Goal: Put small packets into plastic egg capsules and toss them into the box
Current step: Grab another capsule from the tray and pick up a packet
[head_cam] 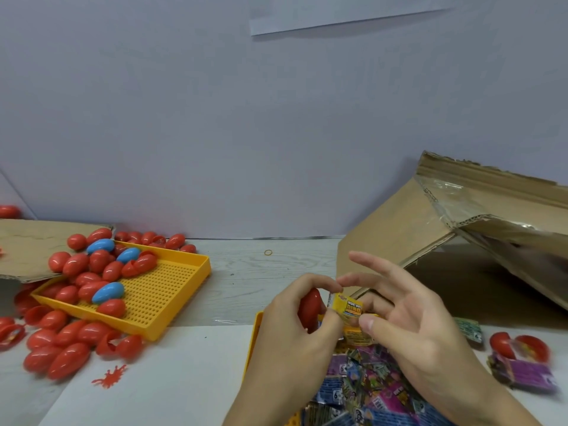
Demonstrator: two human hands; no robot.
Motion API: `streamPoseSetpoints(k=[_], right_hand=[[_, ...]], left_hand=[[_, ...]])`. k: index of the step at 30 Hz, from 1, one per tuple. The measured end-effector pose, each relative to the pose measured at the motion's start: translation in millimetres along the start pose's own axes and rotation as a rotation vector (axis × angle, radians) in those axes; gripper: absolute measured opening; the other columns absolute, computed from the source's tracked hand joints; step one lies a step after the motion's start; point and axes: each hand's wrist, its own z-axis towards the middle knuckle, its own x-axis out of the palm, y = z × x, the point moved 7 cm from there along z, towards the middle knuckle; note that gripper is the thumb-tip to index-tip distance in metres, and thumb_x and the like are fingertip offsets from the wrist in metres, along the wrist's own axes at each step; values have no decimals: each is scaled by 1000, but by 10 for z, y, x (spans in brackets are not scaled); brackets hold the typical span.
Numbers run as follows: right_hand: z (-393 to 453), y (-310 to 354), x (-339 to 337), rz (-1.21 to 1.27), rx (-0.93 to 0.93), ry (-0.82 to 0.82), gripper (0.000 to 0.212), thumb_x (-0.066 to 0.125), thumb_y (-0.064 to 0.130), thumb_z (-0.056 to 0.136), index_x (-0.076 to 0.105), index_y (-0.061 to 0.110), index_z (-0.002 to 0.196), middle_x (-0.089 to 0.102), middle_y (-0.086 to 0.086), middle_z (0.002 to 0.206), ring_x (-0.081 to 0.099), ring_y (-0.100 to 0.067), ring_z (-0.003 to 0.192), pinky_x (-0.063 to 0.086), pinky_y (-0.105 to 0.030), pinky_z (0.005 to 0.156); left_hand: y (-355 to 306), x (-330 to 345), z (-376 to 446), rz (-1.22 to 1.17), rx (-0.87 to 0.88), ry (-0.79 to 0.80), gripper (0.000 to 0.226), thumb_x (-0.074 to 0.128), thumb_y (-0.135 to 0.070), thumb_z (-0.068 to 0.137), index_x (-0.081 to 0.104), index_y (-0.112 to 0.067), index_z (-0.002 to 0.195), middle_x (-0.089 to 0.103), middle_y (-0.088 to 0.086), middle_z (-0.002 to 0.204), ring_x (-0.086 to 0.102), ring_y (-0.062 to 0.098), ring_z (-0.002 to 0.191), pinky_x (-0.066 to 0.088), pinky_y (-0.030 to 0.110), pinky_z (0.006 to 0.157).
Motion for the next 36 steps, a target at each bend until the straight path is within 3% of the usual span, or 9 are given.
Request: streamPoseSetpoints(k=[5, 8, 12, 18, 23, 28, 32, 36], right_hand=[[-5, 8, 2, -51, 10, -20, 61, 65, 2, 75, 59, 33, 127, 64, -3, 114, 62, -22, 87, 56, -36, 76], [-4, 13, -8, -17, 12, -25, 64, 66, -1, 73, 59, 34, 126, 63, -3, 117, 64, -30, 94, 57, -43, 79], [0, 42, -22, 84, 13, -39, 61, 68, -1, 71, 62, 31, 122, 64, -5, 120, 66, -37, 99, 55, -33, 80], [8, 94, -44, 267, 39, -63, 55, 72, 5, 66, 66, 24, 117, 65, -9, 124, 67, -34, 103, 56, -27, 75], [9, 62, -90, 338, 40, -102, 51, 66, 0, 69, 67, 21, 115, 64, -12, 125, 66, -30, 107, 55, -29, 82], [11, 52, 33, 386, 40, 5, 55, 61, -3, 72, 62, 20, 122, 59, -11, 134, 59, -32, 119, 53, -31, 88], [8, 29, 73, 370, 58, 47, 56, 59, -4, 74, 62, 23, 123, 56, -8, 137, 58, -32, 121, 51, -34, 92], [16, 14, 39, 342, 63, 27, 55, 60, -2, 74, 62, 26, 122, 57, -7, 137, 59, -33, 120, 52, -35, 91]], left_hand=[[12, 12, 8, -8, -24, -9, 21, 56, -21, 91, 64, -40, 95, 47, -8, 60, 42, 2, 50, 39, 15, 51], [49, -13, 5, -15, -50, -64, 21, 55, -21, 92, 62, -41, 96, 56, -5, 67, 47, 1, 52, 43, 19, 52], [161, -72, 6, -40, -140, -139, 16, 65, -16, 89, 60, -31, 86, 59, -20, 72, 54, 0, 55, 45, 15, 50], [168, -128, 1, -133, -160, -183, 22, 79, -40, 71, 62, -29, 79, 56, -9, 69, 53, 3, 54, 47, 16, 50], [117, -143, -5, -97, -124, -244, 11, 78, -36, 77, 67, -34, 81, 61, -13, 73, 58, 1, 59, 48, 16, 49], [69, -54, -19, -15, -67, -245, 28, 83, -43, 65, 64, -41, 86, 53, -12, 56, 49, 3, 51, 54, 26, 54], [107, -61, -7, -7, -74, -257, 21, 84, -39, 69, 68, -39, 82, 57, -14, 59, 55, 8, 54, 58, 30, 56], [112, -103, -13, -17, -64, -297, 22, 81, -43, 69, 69, -37, 86, 61, -21, 75, 59, 1, 65, 52, 15, 59]])
